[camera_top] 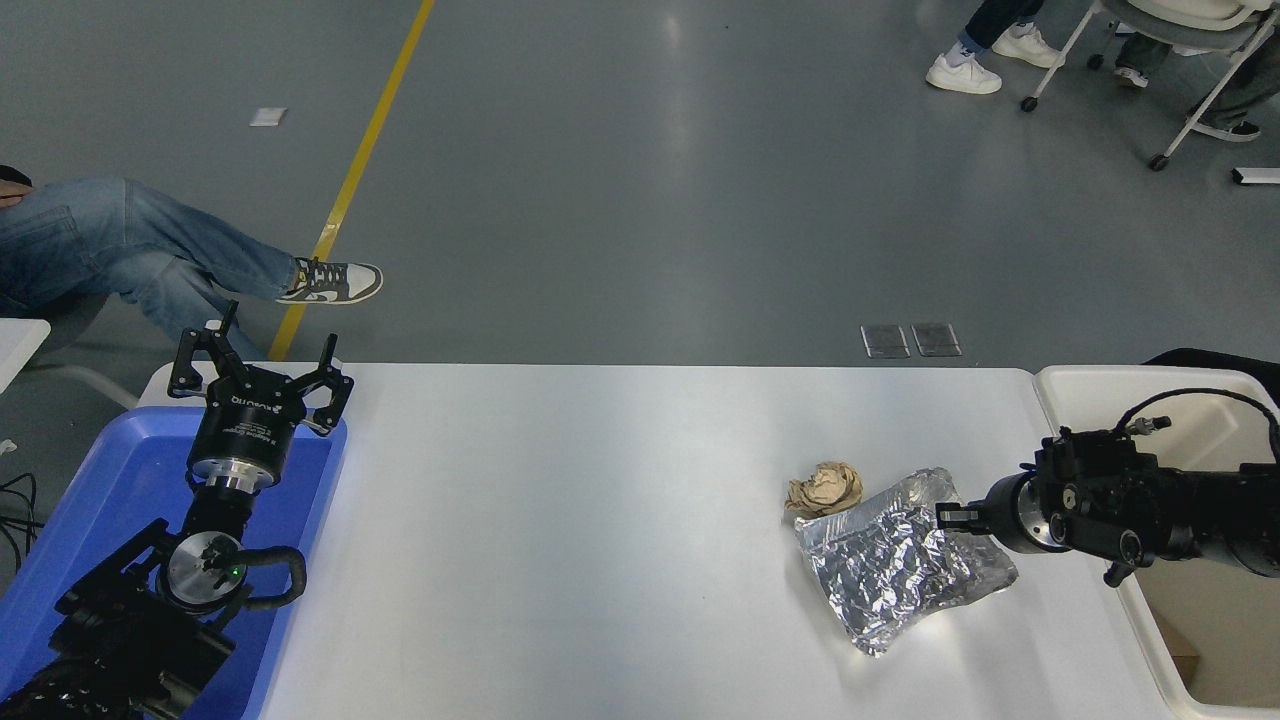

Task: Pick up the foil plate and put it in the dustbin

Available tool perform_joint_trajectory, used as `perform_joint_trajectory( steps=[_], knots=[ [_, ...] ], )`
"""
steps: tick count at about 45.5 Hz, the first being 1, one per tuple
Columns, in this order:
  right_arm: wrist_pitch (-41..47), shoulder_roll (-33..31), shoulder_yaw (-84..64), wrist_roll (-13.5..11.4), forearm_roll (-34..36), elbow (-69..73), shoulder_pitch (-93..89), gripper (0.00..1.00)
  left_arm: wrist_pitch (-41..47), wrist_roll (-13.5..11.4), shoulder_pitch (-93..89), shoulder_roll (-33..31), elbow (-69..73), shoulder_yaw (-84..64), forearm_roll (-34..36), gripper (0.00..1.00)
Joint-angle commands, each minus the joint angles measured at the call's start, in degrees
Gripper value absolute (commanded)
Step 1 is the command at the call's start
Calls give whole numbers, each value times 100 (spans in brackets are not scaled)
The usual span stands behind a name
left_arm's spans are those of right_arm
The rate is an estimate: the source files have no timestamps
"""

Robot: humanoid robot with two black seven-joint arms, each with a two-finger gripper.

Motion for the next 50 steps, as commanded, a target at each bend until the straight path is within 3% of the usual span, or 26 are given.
perform_joint_trajectory(
  steps=[1,13,25,39,50],
  knots=[
    [14,-201,-368,111,4,241,321,0,0,0,-5,0,0,0,-2,100],
    [489,-1053,-728,111,13,1418,1586,0,0,0,4,0,0,0,-2,100],
    [1288,-1792,-1835,111,39,2886,4169,0,0,8,4,0,0,0,-2,100],
    [3493,-1713,-2241,207,48,3327,6719,0,-9,8,-5,0,0,0,7,100],
    [3504,-1362,-2267,427,74,3327,7564,0,-9,17,-5,0,0,0,7,100]
  ],
)
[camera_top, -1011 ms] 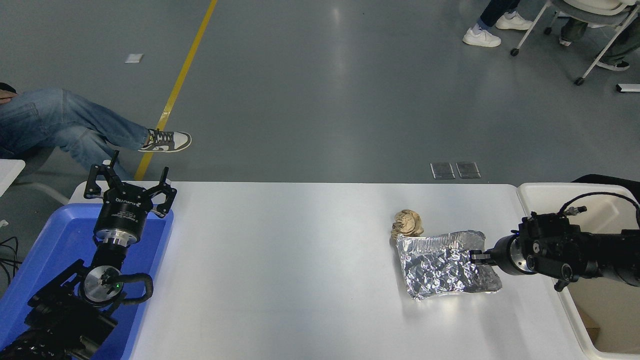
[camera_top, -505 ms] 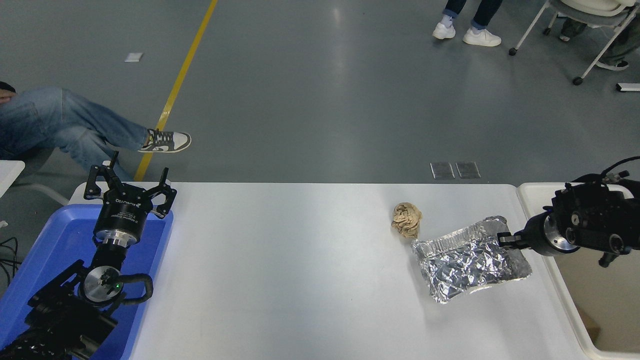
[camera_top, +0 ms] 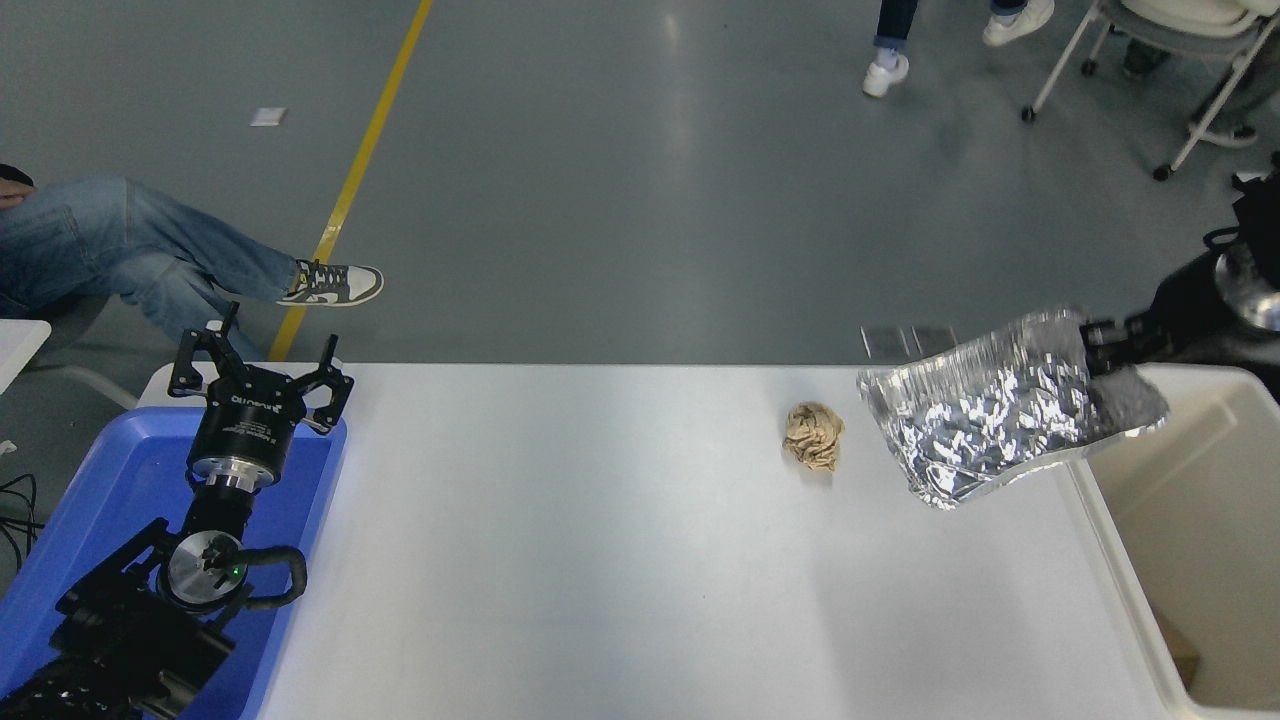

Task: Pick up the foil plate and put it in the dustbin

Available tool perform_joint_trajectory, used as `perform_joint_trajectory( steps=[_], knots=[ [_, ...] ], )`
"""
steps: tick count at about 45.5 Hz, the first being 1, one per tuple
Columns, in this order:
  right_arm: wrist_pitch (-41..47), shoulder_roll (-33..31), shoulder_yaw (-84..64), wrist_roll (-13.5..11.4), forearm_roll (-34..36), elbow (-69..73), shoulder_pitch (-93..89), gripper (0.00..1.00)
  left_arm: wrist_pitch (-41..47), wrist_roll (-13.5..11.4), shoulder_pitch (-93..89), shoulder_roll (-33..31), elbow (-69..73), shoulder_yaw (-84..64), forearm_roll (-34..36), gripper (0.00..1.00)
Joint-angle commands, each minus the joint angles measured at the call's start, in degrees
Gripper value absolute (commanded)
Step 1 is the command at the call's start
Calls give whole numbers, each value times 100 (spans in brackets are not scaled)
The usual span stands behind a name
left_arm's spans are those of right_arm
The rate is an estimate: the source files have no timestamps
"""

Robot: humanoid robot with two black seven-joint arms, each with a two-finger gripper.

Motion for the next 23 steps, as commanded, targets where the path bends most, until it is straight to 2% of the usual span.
perform_joint_trajectory(
  steps=[1,23],
  knots=[
    [476,242,-126,167,23,150,1126,0,-1,5,0,0,1,0,2,100],
    [476,32,-433,167,-83,1,1127,0,-1,-4,0,0,-8,0,2,100]
  ],
)
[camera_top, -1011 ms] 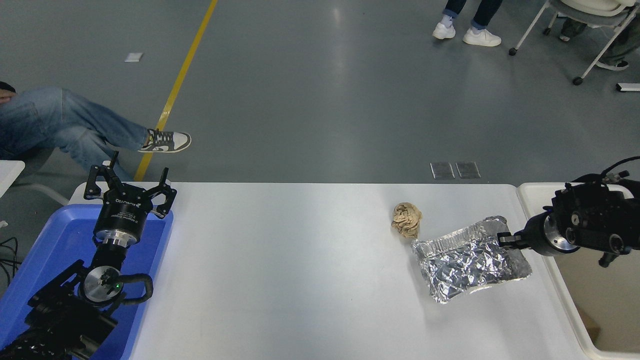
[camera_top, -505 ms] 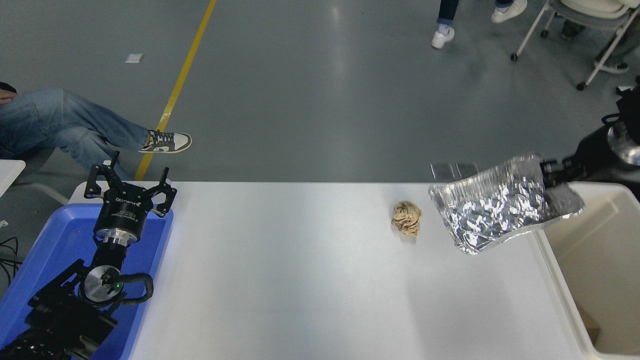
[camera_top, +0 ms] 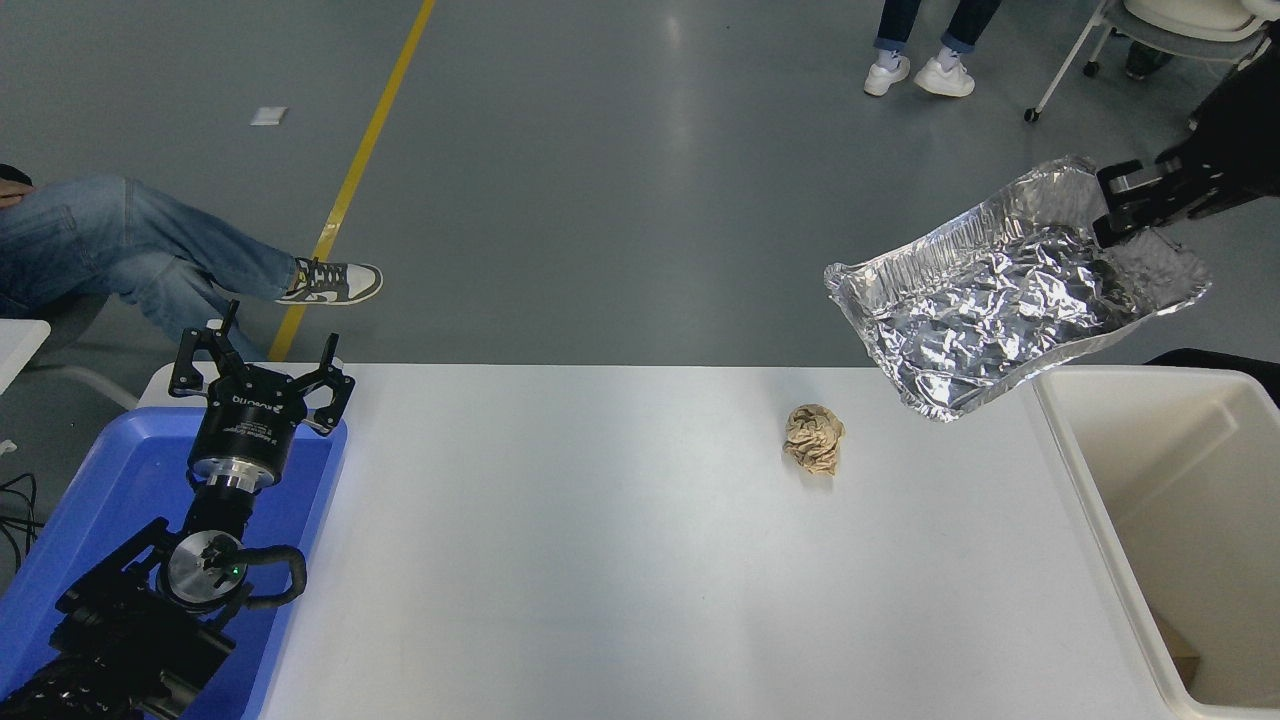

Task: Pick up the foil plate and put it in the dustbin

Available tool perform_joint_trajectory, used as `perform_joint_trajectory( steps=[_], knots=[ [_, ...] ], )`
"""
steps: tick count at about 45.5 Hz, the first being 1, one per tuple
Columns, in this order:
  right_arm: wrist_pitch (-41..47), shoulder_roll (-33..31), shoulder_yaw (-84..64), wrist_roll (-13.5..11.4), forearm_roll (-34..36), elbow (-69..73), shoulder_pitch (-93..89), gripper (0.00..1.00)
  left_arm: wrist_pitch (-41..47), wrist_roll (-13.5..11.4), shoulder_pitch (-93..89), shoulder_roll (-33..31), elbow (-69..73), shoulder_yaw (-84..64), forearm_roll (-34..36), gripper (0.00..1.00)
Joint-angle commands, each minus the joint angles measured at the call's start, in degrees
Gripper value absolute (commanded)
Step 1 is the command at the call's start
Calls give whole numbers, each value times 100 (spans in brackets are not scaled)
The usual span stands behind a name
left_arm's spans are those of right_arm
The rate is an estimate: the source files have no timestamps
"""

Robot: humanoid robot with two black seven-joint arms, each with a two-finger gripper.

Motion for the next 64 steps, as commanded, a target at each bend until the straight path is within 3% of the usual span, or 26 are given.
perform_joint_trajectory(
  steps=[1,9,17,22,30,37,46,56,62,64],
  knots=[
    [41,-159,-271,15,-121,-164,-31,0,1,-9,0,0,1,0,0,100],
    [41,-677,-263,67,-885,-876,-611,0,1,-9,0,0,1,0,0,100],
    [41,-1205,-237,682,-1782,-2035,-1568,0,1,-9,0,0,1,0,0,100],
    [-274,-1302,-237,937,-1879,-2976,-2622,0,1,-9,0,0,1,0,0,100],
    [-1364,-1557,131,1008,-1756,-4259,-4564,0,1,-9,0,0,1,0,0,100],
    [-1822,-1452,1589,911,-1387,-5349,-6743,0,1,-9,0,0,1,0,0,100],
    [-1919,-732,3612,727,-1264,-6431,-8652,0,1,-9,0,0,1,0,0,100],
    [-3105,-143,4517,25,-1237,-6396,-9751,0,1,-9,-9,0,1,0,-8,100],
    [-3281,-72,4755,-187,-1237,-6370,-9787,0,10,-17,0,0,1,-9,-8,100],
    [-3351,-72,4782,-196,-1237,-6361,-9796,19,10,-17,0,0,1,-9,-8,100]
  ],
)
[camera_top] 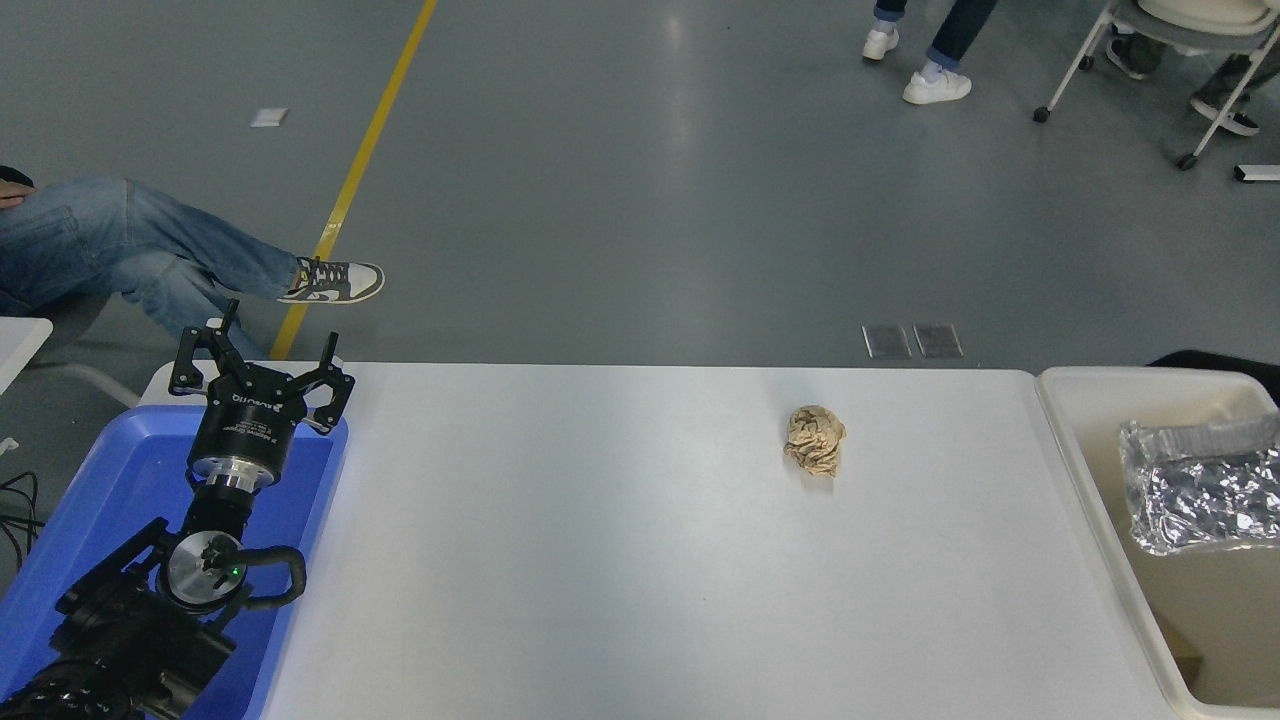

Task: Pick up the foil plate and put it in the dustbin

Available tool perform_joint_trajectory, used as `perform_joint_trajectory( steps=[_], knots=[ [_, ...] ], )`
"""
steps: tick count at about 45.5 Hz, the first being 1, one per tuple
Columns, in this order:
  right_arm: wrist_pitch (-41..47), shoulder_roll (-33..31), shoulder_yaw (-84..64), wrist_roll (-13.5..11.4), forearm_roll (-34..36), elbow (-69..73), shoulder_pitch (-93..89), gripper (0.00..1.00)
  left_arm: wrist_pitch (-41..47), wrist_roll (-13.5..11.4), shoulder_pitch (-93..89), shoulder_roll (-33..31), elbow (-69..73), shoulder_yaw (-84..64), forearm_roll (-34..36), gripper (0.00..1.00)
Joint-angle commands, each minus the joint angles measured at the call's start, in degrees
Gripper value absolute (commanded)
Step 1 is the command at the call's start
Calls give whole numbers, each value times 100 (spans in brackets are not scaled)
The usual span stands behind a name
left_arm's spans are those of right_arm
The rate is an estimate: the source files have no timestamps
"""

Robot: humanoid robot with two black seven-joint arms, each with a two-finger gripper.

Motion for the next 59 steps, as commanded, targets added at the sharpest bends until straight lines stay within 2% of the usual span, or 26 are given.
perform_joint_trajectory(
  steps=[1,4,27,32,37,42,48,56,59],
  knots=[
    [-620,294,749,-399,34,-176,-737,34,8,-8,10,0,1,-9,-7,100],
    [-655,294,749,-417,34,-176,-737,100,8,-8,1,0,1,-9,-7,100],
    [-620,294,740,-443,34,122,-254,100,-1,0,-8,0,1,0,2,100],
    [-541,146,486,-443,-36,1008,404,100,-10,18,-8,0,-8,0,2,100],
    [-427,-399,-409,-566,-2,2247,1669,100,-18,27,-8,0,-8,0,11,100],
    [21,-567,-1306,-575,86,3479,3102,100,-18,18,1,0,1,0,11,100],
    [653,-462,-1729,-575,411,4481,4307,100,-27,27,1,0,1,0,11,100],
    [2673,267,-1747,-584,1684,4720,5493,100,-27,27,1,0,1,0,2,100],
    [2773,531,-1756,-584,2194,4746,5863,100,-27,27,1,0,1,0,11,100]
  ],
)
